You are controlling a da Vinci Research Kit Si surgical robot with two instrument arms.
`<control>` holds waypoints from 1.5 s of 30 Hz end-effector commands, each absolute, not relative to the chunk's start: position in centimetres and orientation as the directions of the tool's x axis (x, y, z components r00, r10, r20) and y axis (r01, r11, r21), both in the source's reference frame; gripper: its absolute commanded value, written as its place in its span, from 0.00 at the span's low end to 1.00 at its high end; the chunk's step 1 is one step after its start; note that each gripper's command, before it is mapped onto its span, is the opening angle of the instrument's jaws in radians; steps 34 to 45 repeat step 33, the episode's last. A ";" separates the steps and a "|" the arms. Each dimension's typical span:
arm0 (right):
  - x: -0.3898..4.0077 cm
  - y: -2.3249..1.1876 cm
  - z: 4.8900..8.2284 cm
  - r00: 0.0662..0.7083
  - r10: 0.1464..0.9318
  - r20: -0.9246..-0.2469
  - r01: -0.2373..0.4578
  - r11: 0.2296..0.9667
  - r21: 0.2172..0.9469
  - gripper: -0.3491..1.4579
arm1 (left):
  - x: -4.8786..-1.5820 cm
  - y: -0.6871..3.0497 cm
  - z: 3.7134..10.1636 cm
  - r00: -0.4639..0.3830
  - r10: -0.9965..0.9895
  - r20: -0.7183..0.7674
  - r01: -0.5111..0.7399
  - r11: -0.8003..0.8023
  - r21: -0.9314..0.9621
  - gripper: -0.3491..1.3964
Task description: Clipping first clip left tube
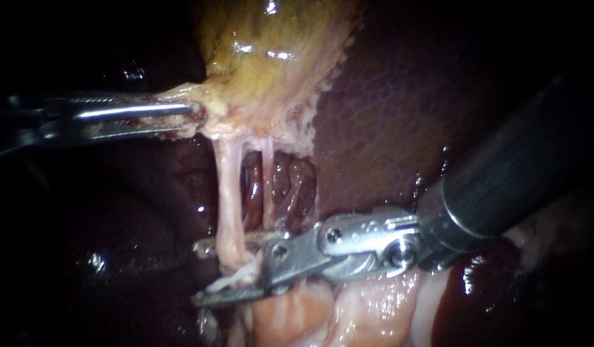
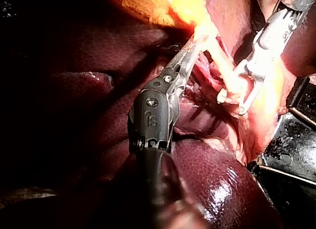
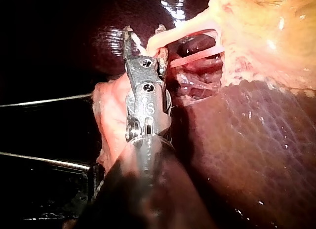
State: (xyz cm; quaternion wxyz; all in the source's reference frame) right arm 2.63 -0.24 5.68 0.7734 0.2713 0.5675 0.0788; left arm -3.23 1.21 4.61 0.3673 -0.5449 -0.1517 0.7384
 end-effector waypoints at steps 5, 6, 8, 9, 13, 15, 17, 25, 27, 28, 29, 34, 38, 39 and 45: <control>2.63 -0.24 5.69 0.345 0.434 -0.832 0.184 0.838 0.513 0.18 | -3.23 1.21 4.61 -0.136 0.708 -0.693 -0.378 -0.684 -0.624 0.00; 2.63 -0.24 5.69 0.346 0.439 -0.829 0.182 0.836 0.518 0.15 | -3.23 1.21 4.61 -0.136 0.708 -0.693 -0.377 -0.684 -0.624 0.00; 2.63 -0.23 5.69 0.346 0.439 -0.829 0.182 0.836 0.518 0.12 | -3.23 1.22 4.61 -0.136 0.708 -0.693 -0.377 -0.684 -0.624 0.00; 2.63 -0.23 5.70 0.346 0.439 -0.829 0.182 0.836 0.518 0.10 | -3.23 1.22 4.61 -0.136 0.708 -0.693 -0.377 -0.684 -0.624 0.00; 2.63 -0.23 5.70 0.346 0.439 -0.829 0.182 0.836 0.518 0.03 | -3.23 1.22 4.61 -0.136 0.708 -0.693 -0.377 -0.684 -0.624 0.00; 2.62 -0.23 5.70 0.348 0.449 -0.823 0.178 0.830 0.528 0.00 | -3.23 1.22 4.61 -0.136 0.708 -0.693 -0.378 -0.684 -0.624 0.00; 2.62 -0.22 5.70 0.351 0.464 -0.813 0.172 0.822 0.543 0.00 | -3.23 1.22 4.61 -0.136 0.708 -0.693 -0.377 -0.684 -0.624 0.00; 2.60 -0.18 5.76 0.363 0.480 -0.799 0.165 0.811 0.562 0.00 | -3.23 1.22 4.61 -0.136 0.708 -0.693 -0.377 -0.684 -0.624 0.00; 2.60 -0.18 5.77 0.363 0.480 -0.799 0.166 0.811 0.562 0.00 | -3.23 1.22 4.61 -0.136 0.708 -0.693 -0.377 -0.684 -0.624 0.00; 2.59 -0.17 5.78 0.363 0.480 -0.799 0.166 0.810 0.562 0.00 | -3.23 1.22 4.61 -0.136 0.708 -0.693 -0.377 -0.684 -0.624 0.00; 2.59 -0.17 5.78 0.363 0.480 -0.799 0.166 0.810 0.562 0.00 | -3.23 1.22 4.61 -0.136 0.708 -0.693 -0.377 -0.684 -0.624 0.00; 2.59 -0.17 5.79 0.363 0.479 -0.799 0.171 0.809 0.562 0.00 | -3.23 1.22 4.61 -0.136 0.708 -0.693 -0.377 -0.684 -0.624 0.00; 2.59 -0.17 5.79 0.363 0.479 -0.799 0.171 0.809 0.562 0.00 | -3.23 1.22 4.61 -0.136 0.708 -0.693 -0.377 -0.684 -0.624 0.00; 2.59 -0.17 5.79 0.363 0.479 -0.799 0.171 0.809 0.562 0.00 | -3.23 1.22 4.61 -0.136 0.708 -0.693 -0.377 -0.684 -0.624 0.00; 2.59 -0.17 5.79 0.363 0.479 -0.799 0.171 0.809 0.562 0.00 | -3.23 1.22 4.61 -0.136 0.708 -0.693 -0.377 -0.684 -0.624 0.00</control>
